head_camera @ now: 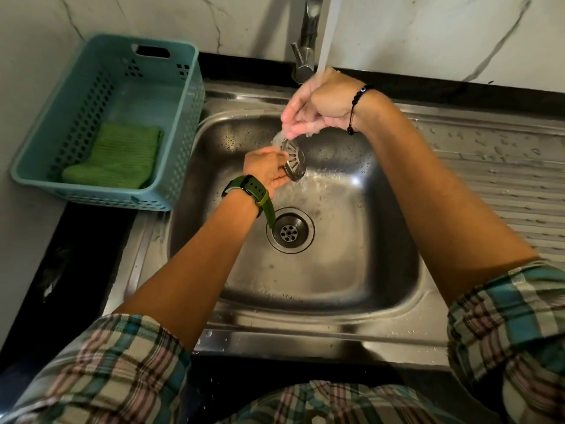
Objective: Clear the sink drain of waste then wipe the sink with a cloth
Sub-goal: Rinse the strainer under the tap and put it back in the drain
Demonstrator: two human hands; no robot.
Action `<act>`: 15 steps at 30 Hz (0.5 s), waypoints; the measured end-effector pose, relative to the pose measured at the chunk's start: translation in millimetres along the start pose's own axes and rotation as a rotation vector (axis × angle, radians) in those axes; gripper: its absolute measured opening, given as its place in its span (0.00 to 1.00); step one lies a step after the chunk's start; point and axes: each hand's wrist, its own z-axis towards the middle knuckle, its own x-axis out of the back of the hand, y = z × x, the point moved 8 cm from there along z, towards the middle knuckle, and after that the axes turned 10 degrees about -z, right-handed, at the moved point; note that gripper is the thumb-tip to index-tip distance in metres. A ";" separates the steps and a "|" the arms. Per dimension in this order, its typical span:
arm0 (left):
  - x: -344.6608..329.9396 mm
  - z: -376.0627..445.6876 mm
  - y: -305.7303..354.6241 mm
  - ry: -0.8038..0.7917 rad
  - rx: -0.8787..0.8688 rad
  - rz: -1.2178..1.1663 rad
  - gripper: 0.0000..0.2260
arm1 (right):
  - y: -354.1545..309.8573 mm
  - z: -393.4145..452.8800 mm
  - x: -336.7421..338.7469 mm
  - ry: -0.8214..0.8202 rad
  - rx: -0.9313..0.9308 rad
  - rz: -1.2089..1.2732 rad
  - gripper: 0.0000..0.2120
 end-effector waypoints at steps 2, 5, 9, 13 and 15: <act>2.2 2.2 6.6 0.005 -0.122 0.168 0.08 | -1.1 -1.2 1.3 0.013 0.002 -0.055 0.13; -4.2 -1.1 24.2 -0.022 -0.460 0.665 0.08 | -3.2 -2.3 3.1 0.013 0.011 -0.053 0.12; -6.1 -2.9 28.1 -0.023 -0.568 0.779 0.07 | -6.4 -5.1 -1.3 -0.039 0.024 -0.089 0.11; -8.3 0.1 24.4 -0.051 -0.546 0.770 0.07 | 0.3 -1.0 1.9 0.035 -0.003 -0.092 0.11; -9.1 2.4 22.5 -0.081 -0.491 0.706 0.05 | 2.7 -0.4 -5.0 -0.015 -0.005 -0.046 0.09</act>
